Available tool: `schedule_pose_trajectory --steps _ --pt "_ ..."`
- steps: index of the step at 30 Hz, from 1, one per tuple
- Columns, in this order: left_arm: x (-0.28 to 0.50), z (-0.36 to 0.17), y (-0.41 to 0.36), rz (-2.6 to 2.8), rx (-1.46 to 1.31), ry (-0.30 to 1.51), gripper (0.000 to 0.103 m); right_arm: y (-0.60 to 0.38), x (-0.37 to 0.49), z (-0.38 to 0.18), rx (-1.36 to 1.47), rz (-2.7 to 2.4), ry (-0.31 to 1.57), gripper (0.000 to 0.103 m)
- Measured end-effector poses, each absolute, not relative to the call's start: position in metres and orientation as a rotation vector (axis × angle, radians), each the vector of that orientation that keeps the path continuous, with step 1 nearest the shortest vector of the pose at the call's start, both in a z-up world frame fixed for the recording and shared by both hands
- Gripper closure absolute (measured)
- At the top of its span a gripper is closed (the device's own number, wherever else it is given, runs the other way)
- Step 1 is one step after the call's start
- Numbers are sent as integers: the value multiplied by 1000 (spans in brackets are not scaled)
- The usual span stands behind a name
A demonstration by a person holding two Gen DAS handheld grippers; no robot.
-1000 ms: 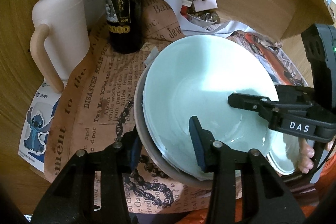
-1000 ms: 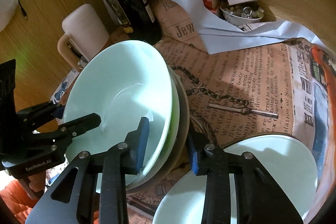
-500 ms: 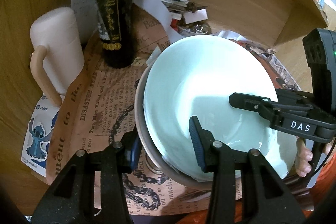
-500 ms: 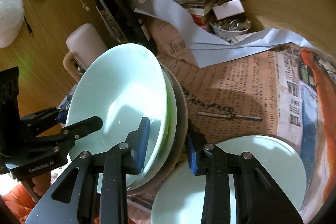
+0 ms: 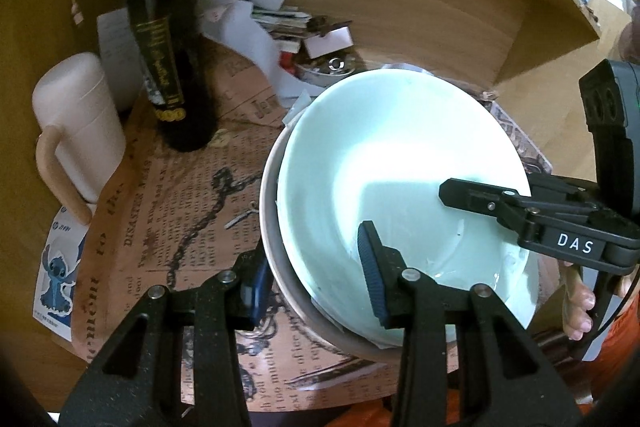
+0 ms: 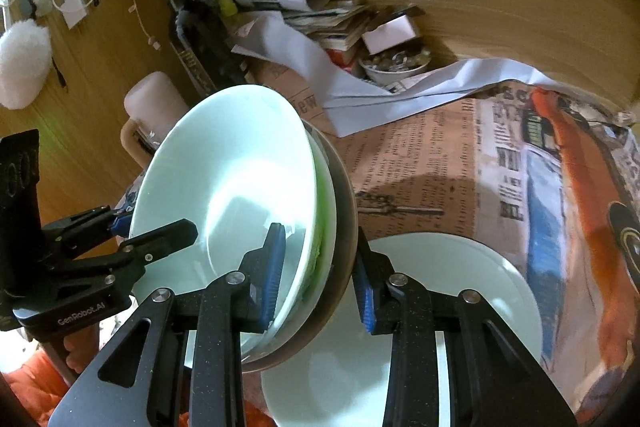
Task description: Organize plates and bowls
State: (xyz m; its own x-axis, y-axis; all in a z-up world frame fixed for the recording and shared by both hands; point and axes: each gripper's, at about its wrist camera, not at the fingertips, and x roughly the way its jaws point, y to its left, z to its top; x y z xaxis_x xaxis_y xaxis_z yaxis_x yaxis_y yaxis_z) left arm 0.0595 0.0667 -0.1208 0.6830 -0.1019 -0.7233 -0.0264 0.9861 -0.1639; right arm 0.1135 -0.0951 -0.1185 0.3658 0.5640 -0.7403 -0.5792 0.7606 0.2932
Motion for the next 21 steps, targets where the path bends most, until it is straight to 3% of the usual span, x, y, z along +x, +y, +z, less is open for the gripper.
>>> schedule_pose_trajectory --steps 21 --pt "55 -112 7 -169 -100 797 63 -161 88 -104 30 605 899 74"
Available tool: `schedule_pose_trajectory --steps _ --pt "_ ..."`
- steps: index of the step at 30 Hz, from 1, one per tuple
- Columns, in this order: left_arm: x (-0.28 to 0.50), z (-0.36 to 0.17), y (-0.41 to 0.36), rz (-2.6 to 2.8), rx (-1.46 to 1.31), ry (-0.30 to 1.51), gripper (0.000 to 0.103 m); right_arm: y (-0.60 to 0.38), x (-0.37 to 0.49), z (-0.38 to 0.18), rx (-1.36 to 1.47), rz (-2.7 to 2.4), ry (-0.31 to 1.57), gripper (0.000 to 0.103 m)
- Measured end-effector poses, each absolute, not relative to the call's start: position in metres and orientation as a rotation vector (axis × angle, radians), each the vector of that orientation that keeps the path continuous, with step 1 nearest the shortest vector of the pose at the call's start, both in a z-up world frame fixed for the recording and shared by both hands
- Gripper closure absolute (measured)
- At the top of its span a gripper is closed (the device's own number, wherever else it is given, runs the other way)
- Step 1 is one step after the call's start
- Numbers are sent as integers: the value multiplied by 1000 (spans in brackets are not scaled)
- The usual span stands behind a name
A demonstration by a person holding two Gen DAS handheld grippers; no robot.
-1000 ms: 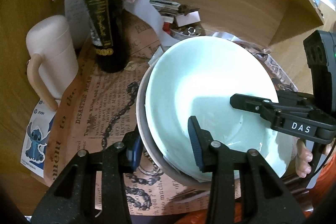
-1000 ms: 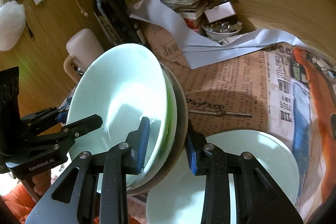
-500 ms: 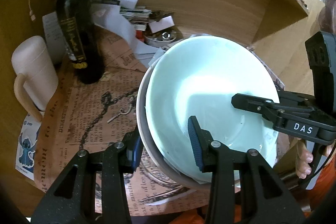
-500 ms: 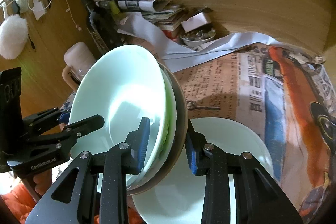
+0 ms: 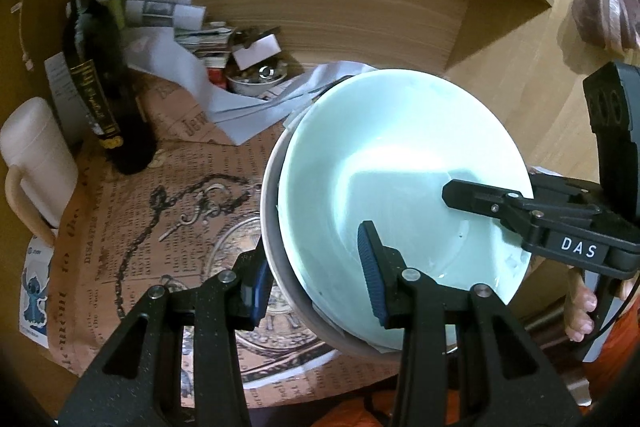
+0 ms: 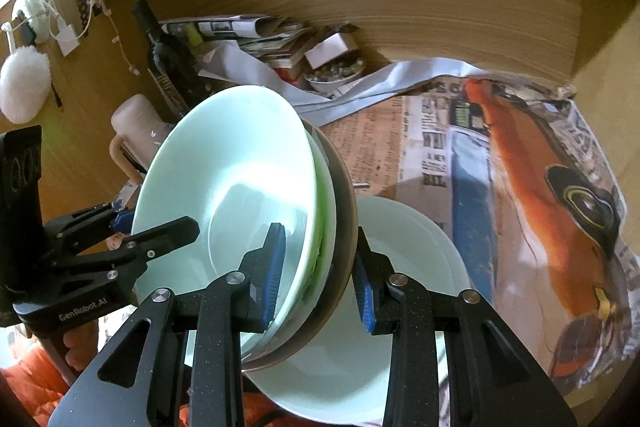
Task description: Organize plates and bowls
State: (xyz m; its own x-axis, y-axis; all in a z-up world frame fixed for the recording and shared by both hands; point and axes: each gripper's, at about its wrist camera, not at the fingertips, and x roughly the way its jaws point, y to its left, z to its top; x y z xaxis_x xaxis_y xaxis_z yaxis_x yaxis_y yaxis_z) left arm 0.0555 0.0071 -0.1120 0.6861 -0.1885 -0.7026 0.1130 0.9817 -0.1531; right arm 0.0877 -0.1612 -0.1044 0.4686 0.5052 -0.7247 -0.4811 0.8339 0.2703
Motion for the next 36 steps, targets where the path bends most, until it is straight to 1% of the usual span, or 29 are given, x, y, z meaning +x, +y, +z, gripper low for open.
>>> schedule_pose_trajectory --steps 18,36 --pt "66 -128 -34 -273 -51 845 63 -207 78 -123 95 491 949 74" --pt "87 -151 -43 -287 -63 918 63 -214 91 -142 114 465 1013 74"
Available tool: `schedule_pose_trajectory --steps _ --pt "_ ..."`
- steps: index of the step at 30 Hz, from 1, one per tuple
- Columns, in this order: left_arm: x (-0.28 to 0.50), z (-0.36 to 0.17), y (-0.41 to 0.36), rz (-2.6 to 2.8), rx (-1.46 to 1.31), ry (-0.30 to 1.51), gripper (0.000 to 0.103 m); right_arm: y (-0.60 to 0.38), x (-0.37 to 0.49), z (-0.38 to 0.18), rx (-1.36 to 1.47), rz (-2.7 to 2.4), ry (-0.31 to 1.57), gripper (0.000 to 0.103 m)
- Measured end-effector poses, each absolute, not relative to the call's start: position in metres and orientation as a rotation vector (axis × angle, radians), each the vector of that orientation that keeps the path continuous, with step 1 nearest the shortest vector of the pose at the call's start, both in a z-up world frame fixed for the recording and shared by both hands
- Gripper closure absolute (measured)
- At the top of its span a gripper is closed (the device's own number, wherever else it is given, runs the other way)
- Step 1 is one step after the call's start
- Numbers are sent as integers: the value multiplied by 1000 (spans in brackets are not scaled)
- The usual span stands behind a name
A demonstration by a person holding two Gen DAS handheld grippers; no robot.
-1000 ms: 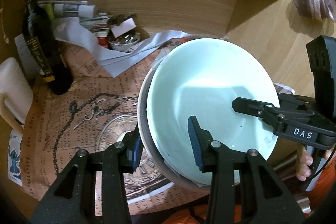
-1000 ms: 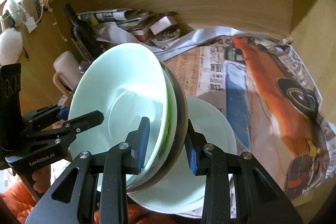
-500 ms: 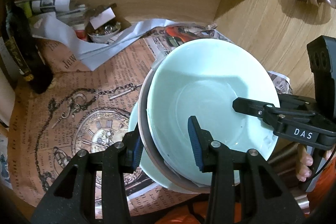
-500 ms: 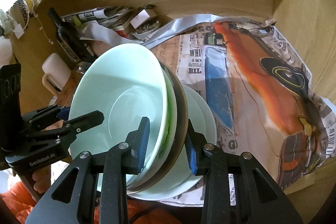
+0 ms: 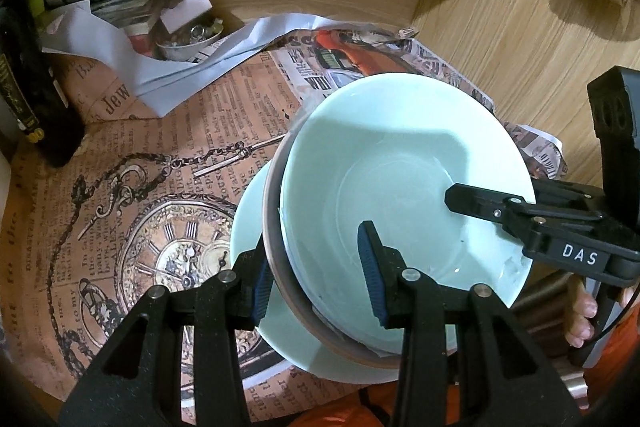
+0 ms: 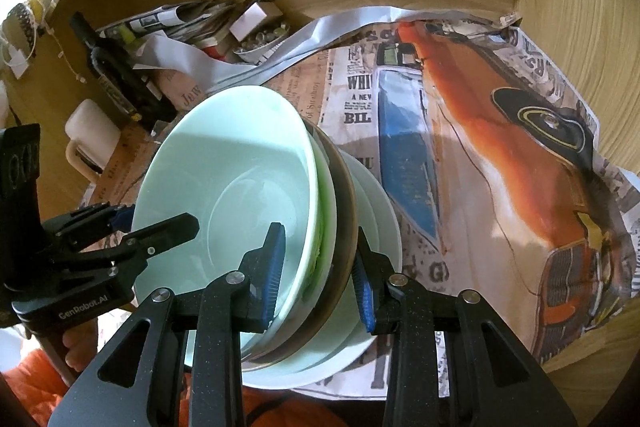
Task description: Organize plates and bowls
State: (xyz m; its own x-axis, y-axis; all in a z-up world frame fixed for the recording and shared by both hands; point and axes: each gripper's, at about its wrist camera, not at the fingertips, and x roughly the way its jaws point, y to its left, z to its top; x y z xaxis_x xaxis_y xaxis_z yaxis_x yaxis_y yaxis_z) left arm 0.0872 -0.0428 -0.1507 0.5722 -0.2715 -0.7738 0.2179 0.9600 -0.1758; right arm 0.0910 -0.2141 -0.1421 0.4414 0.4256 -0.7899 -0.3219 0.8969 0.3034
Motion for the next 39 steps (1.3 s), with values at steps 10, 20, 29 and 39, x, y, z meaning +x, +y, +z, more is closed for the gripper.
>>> schedule_pose_trajectory --steps 10,20,29,39 --pt "93 -155 -43 -298 -61 911 63 -217 100 -150 148 480 1024 71" --pt "78 -143 -33 -253 -53 817 62 -215 85 -133 35 437 899 61" --pt "38 -93 -30 -185 -48 586 39 -229 47 -76 32 450 643 45" --pt "-14 -52 -36 -165 -64 375 14 -236 2 -47 55 510 446 22"
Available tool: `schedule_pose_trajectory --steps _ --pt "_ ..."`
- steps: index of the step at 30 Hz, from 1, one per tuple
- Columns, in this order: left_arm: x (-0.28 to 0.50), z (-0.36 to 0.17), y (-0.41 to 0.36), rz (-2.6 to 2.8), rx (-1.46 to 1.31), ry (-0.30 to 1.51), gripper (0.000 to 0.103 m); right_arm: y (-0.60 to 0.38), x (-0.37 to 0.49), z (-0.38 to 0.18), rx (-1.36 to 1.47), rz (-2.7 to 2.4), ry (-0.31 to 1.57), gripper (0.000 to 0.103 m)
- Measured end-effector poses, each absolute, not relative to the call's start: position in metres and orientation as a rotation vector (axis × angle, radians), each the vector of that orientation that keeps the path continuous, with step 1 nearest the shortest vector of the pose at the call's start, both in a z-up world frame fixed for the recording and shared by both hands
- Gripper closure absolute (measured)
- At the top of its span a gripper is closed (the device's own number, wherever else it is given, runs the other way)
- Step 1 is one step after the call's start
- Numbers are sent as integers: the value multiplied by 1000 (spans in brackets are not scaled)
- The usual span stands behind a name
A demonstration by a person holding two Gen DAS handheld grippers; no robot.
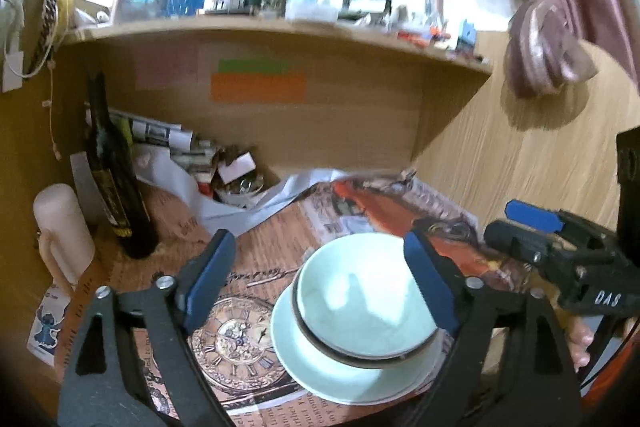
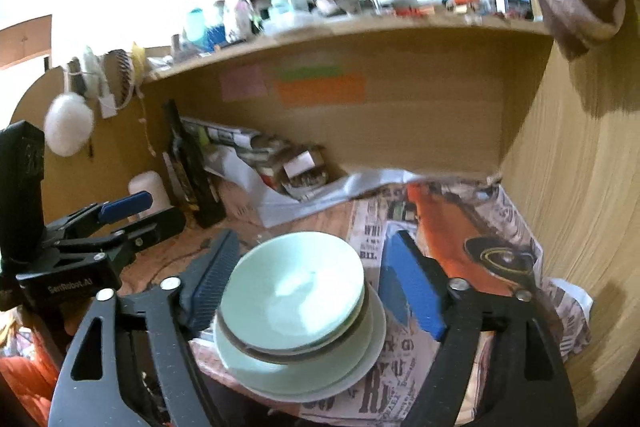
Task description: Organize plates and bowls
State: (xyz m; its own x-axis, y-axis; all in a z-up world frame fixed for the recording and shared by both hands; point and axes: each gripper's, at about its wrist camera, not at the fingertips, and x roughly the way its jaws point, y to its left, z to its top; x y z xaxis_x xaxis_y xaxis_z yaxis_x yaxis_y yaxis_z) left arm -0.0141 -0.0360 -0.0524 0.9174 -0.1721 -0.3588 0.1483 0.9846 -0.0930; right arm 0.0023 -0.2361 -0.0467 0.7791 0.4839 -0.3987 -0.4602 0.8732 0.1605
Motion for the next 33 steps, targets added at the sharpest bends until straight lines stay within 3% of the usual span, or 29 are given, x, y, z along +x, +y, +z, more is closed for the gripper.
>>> schedule_pose_trajectory --steps 5,8,10,33 --pt "-34 -44 -37 -139 -83 311 6 -238 -13 -44 69 534 403 17" --pt "-43 -42 -38 -112 -82 278 4 -239 -20 -43 68 537 379 6" --pt "-49 -42 -38 -95 -78 259 3 -239 -25 -42 65 528 355 3" --pt "-57 -46 -44 -63 -29 230 2 -241 -26 -42 91 530 331 0"
